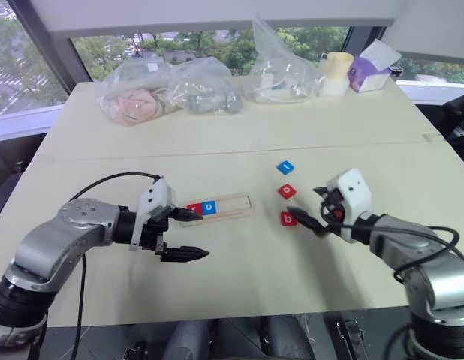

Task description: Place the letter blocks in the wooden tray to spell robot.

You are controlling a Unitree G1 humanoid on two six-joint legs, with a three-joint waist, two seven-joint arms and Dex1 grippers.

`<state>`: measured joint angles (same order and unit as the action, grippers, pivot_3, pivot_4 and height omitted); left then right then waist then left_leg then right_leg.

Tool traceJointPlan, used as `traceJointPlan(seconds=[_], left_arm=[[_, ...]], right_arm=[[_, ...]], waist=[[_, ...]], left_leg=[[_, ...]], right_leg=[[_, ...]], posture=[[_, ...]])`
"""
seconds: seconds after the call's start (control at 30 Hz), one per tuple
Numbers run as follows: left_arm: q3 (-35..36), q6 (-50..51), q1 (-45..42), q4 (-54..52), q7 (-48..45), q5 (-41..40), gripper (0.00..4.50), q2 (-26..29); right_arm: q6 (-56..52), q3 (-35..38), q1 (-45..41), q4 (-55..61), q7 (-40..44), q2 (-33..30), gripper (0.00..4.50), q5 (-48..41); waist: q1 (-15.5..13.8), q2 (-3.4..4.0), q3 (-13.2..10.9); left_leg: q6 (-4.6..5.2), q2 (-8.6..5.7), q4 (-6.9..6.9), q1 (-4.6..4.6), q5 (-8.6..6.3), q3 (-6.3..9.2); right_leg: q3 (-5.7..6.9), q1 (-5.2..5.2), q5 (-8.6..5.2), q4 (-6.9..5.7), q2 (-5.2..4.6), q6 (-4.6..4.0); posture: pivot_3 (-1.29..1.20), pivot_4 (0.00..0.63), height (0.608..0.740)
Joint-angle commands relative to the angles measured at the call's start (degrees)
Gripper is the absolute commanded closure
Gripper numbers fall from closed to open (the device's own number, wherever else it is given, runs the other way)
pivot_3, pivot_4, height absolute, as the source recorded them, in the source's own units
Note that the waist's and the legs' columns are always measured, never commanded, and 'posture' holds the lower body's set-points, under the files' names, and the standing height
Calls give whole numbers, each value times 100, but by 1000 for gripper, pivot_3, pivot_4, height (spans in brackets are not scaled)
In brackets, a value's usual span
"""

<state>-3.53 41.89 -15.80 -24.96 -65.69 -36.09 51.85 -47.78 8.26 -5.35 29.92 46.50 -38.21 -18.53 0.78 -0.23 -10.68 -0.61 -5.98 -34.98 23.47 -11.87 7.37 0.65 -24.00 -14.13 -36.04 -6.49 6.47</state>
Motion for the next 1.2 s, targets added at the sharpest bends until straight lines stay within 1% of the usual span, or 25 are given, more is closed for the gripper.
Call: traceJointPlan(seconds=[0.03,0.1,0.2,0.3,0.53,0.57,0.63,0.73,0.8,0.93,0.97,1.07,1.13,1.2], left_arm=[[-60,-244,-40,-213,-343,18,0,142],[-99,-216,-160,-206,-353,-24,0,64],[-132,-234,-239,-210,-328,24,0,5],[-67,-186,-127,-260,-198,28,0,1],[37,-135,67,-365,22,-22,0,4],[44,-138,79,-362,48,-18,0,4],[72,-143,94,-336,104,2,0,8],[158,-142,139,-280,186,15,0,40],[240,-164,199,-204,214,41,0,81],[446,-259,322,78,272,185,0,199],[548,-366,354,280,292,333,0,294],[1025,-605,377,1023,396,642,0,581],[1226,-594,434,1122,287,560,0,717],[1216,-588,525,1046,168,537,0,802]], right_arm=[[1892,-343,-87,-1217,1377,-607,47,172],[2580,-570,-373,-1895,1670,-703,47,304],[3288,-850,-762,-2691,1882,-695,47,544],[4013,-1193,-1256,-3622,2102,-573,47,806],[4867,-1627,-1822,-4685,2410,-347,47,1120],[4942,-1649,-1893,-4812,2434,-304,267,1137],[5066,-1657,-2008,-5025,2481,-237,908,1150],[5111,-1646,-2076,-5079,2558,-193,2419,1081],[5059,-1641,-2058,-4966,2583,-198,3313,1046],[4607,-1636,-2137,-4539,2540,-203,3350,971],[4257,-1649,-2251,-4345,2557,-169,3350,874],[3302,-1757,-2898,-3978,2491,87,3350,719],[2967,-1958,-3351,-3946,2431,323,3350,816],[2841,-2212,-3676,-3991,2433,562,3350,946]], waist=[[24,-1,-3],[31,-10,-9],[2,-19,-15],[-10,-26,-19],[-4,-26,-19],[1,-27,-18],[10,-27,-18],[3,-27,-18],[0,-27,-18],[5,-26,-18],[3,-25,-18],[26,-23,-20],[45,-24,-22],[27,-23,-22]], left_leg=[[2,0,-2,-1,-1,-10],[4,4,-5,-4,-2,-25],[4,15,-14,-5,-2,-27],[4,17,-14,-3,-2,-27],[5,15,-11,-2,-4,-26],[5,15,-13,-3,-4,-27],[4,18,-14,-10,-3,-27],[2,26,-17,-14,-2,-28],[1,27,-18,-14,-1,-27],[1,28,-16,-13,-1,-29],[1,30,-15,-12,-1,-30],[1,39,-12,-6,-1,-46],[1,59,-12,-5,-1,-58],[-1,73,-11,-5,-2,-62]], right_leg=[[-5,-1,4,0,-1,-6],[-15,-2,13,-1,-6,-20],[-17,-2,15,-5,-4,-23],[-18,-2,18,-4,-2,-28],[-20,-5,24,-2,1,-17],[-22,-5,24,-4,1,-19],[-24,0,23,-5,3,-27],[-25,3,28,-7,9,-35],[-25,2,30,-8,11,-36],[-30,-3,31,-9,15,-37],[-31,-6,31,-9,17,-37],[-42,-28,36,-14,25,-45],[-50,-36,43,-14,44,-55],[-53,-39,47,-11,61,-62]], posture=[[0,150,740],[0,150,740],[0,150,740],[0,150,740],[0,150,740],[0,150,740],[0,150,740],[0,150,740],[0,150,740],[0,150,740],[0,150,740],[0,150,740],[0,150,740],[0,150,740]])
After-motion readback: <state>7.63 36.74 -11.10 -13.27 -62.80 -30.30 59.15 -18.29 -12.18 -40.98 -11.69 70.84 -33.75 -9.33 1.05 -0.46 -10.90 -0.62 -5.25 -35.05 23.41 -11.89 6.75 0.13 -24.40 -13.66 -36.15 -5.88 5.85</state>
